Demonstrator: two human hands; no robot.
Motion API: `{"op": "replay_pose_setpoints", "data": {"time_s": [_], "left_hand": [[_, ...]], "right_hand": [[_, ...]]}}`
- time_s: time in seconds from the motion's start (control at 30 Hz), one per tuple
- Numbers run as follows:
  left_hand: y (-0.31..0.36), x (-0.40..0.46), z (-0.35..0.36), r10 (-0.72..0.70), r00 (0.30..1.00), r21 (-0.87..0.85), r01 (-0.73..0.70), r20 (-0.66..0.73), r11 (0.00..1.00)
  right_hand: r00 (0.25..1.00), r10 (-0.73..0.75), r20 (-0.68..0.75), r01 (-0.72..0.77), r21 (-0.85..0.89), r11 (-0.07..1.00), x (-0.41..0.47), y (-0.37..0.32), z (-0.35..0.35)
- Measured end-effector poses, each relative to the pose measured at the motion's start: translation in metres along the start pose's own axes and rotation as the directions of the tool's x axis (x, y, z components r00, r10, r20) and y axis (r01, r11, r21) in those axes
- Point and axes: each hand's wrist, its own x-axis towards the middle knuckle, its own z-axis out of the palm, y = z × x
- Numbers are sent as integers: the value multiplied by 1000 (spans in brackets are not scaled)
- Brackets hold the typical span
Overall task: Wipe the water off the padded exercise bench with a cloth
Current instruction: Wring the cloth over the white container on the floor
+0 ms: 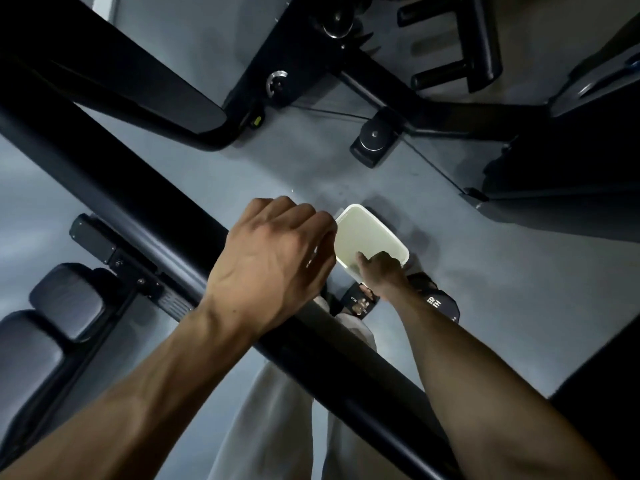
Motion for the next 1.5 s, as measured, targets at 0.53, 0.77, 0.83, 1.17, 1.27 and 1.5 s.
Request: {"op": "replay_pose_setpoints", "data": {"time_s": [0.53,0.77,0.83,1.17,1.27,1.5], "left_hand": [[0,6,4,-28,993,94,17,116,995],[-2,9,9,-31,966,109,3,256,994],[-3,10,10,-22,959,113,-11,284,994],[-20,68,25,190,758,152,-356,624,922],[-27,100,56,187,633,167,-457,751,874],[-30,114,83,108,580,165,-397,807,903]], "right_hand": [[999,-37,-33,28,-225,974,60,14,35],[999,-37,-40,27,-208,978,62,23,38],[998,-45,-44,36,-199,979,62,25,37],[994,-11,106,6,46,999,55,32,27],[977,30,209,-56,119,991,59,38,22],[973,18,229,-48,125,991,68,47,27]]}}
